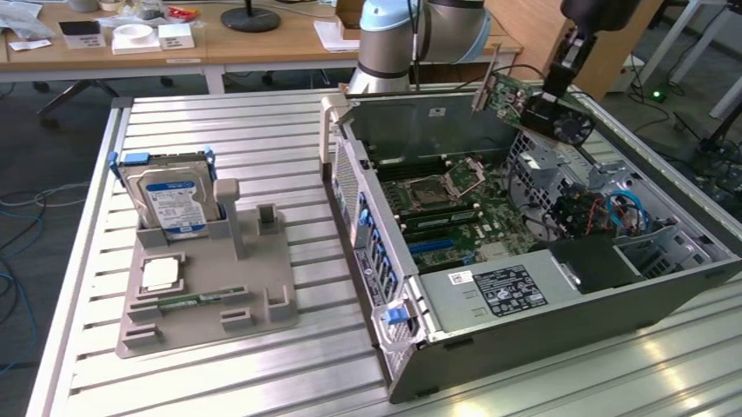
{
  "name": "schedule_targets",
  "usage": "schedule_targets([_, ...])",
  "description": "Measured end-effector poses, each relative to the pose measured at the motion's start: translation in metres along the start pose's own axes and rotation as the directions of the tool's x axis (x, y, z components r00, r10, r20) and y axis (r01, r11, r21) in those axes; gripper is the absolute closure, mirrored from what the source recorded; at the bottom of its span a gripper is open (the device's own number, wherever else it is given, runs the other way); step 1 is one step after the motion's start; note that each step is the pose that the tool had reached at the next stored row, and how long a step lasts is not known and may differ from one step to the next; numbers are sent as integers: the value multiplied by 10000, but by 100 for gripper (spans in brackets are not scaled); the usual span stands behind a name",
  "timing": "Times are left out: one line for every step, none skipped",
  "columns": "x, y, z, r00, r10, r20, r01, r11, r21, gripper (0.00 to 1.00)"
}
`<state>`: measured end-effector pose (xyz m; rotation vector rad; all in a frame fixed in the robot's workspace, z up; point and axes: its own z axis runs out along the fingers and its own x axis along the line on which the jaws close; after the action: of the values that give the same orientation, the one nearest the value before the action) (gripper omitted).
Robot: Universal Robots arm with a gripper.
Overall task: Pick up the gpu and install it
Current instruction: 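Insert the gpu into the slot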
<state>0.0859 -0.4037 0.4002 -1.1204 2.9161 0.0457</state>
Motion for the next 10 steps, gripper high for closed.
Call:
schedule_targets([0, 0, 2, 9998, -196, -4, 196, 9998, -5, 74])
schedule_targets([0, 0, 3, 9993, -376, -8, 376, 9993, -10, 74])
schedule_targets([0, 0, 4, 9985, -554, -12, 554, 9985, -14, 74])
schedule_targets([0, 0, 6, 9973, -740, -16, 739, 9973, -19, 74])
schedule_targets([0, 0, 7, 9958, -916, -20, 916, 9958, -24, 74])
schedule_targets([0, 0, 8, 9940, -1093, -24, 1093, 9940, -28, 74])
schedule_targets([0, 0, 9, 9919, -1269, -28, 1269, 9919, -33, 74])
schedule_targets([0, 0, 10, 9895, -1446, -31, 1446, 9895, -37, 74])
schedule_targets([0, 0, 11, 9867, -1624, -34, 1624, 9867, -43, 74])
schedule_targets([0, 0, 13, 9837, -1800, -37, 1800, 9837, -48, 74])
